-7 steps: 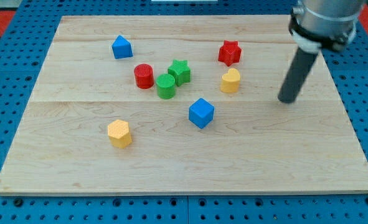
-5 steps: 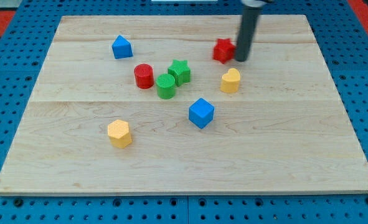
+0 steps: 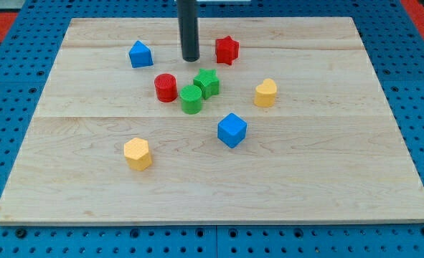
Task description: Move the red star up and right
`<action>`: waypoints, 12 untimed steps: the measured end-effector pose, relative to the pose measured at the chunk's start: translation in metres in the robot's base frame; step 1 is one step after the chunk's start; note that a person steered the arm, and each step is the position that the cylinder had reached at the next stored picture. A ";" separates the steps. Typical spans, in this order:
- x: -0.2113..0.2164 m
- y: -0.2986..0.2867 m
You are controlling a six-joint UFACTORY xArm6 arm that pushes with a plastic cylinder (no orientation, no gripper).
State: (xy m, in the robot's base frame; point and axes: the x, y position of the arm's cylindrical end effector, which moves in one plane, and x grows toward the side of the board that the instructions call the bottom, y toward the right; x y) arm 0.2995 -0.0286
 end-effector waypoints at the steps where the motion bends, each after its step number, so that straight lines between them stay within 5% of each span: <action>1: -0.010 0.041; 3: -0.061 0.089; 7: -0.037 0.058; 12: -0.049 0.189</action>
State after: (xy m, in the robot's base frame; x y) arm 0.2504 0.1602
